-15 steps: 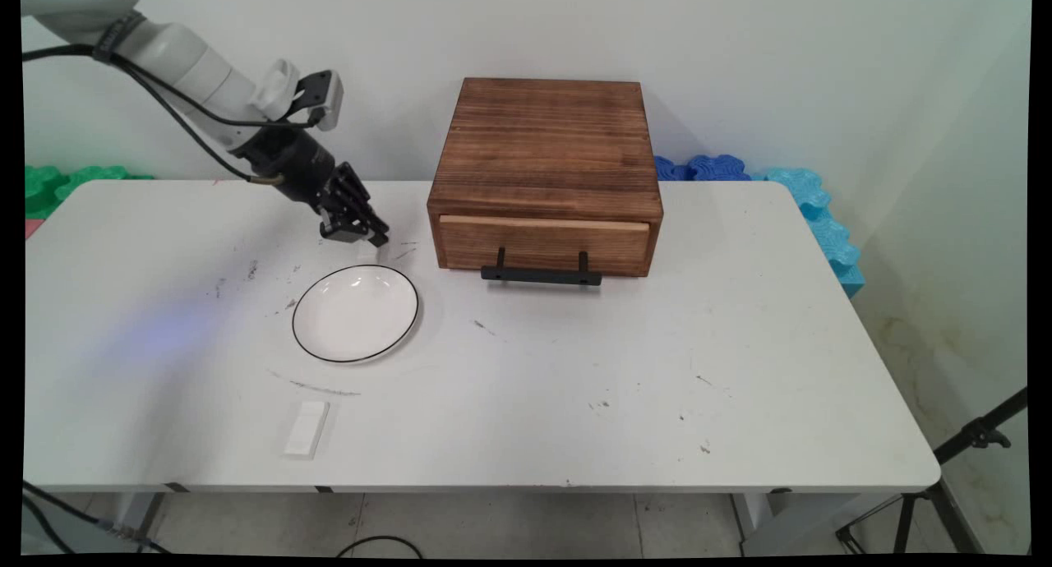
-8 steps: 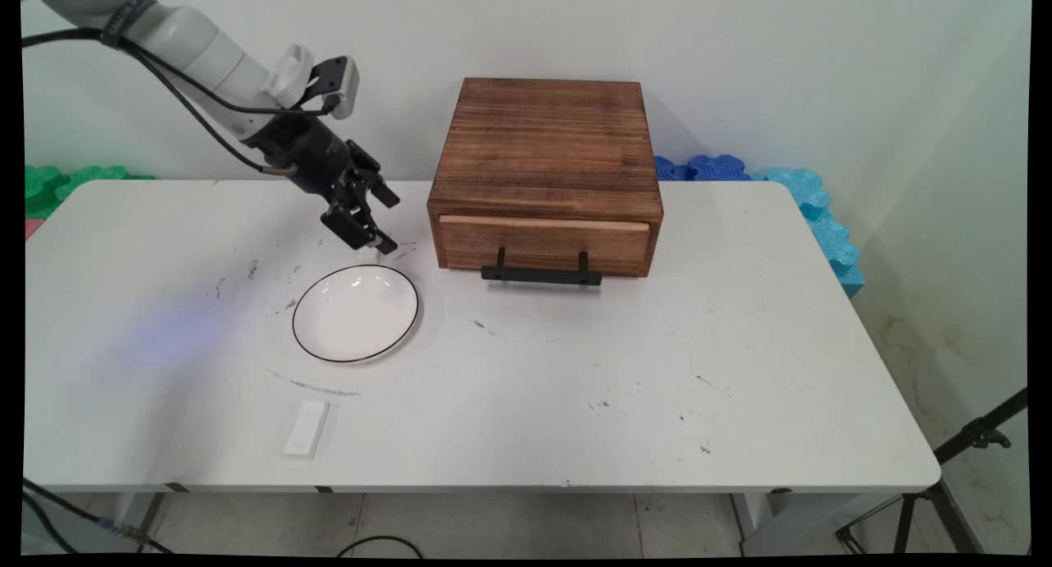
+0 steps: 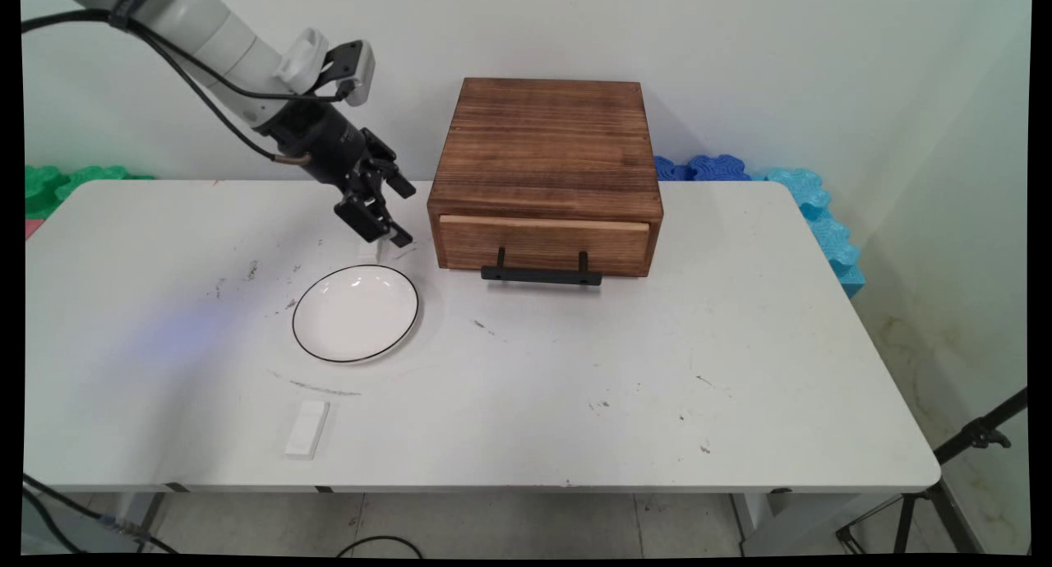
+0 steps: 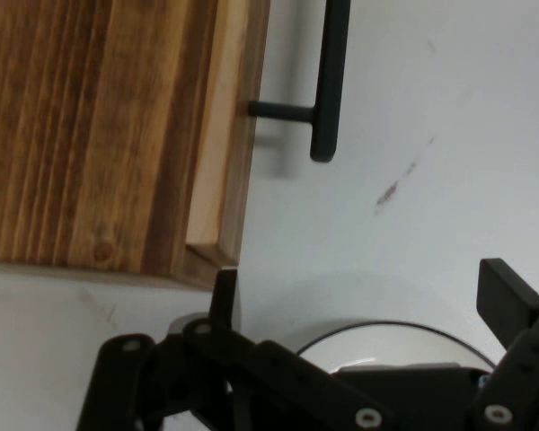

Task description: Open the drawer

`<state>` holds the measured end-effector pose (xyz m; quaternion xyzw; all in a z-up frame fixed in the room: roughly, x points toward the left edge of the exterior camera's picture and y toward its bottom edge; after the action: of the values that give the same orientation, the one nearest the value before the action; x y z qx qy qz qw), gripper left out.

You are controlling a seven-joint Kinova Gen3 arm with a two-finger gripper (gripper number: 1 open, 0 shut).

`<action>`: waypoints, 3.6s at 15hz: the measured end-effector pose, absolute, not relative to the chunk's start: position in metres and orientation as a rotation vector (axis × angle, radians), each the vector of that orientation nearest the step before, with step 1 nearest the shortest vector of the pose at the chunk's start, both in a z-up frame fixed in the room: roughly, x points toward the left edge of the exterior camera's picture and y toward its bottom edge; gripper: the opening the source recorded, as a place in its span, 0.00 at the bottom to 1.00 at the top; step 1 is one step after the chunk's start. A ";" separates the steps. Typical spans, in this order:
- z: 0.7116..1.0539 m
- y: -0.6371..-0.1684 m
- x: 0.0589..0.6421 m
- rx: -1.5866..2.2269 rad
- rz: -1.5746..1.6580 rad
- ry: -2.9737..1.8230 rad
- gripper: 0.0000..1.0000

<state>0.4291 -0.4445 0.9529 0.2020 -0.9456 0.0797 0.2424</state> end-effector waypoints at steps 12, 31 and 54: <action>0.971 -0.453 0.371 0.496 0.237 -2.551 1.00; 0.913 -0.475 0.296 0.493 0.266 -2.553 1.00; 0.837 -0.480 0.266 0.467 0.271 -2.612 1.00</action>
<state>0.2661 -0.4798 0.8373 0.1704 -0.9518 0.0988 0.2350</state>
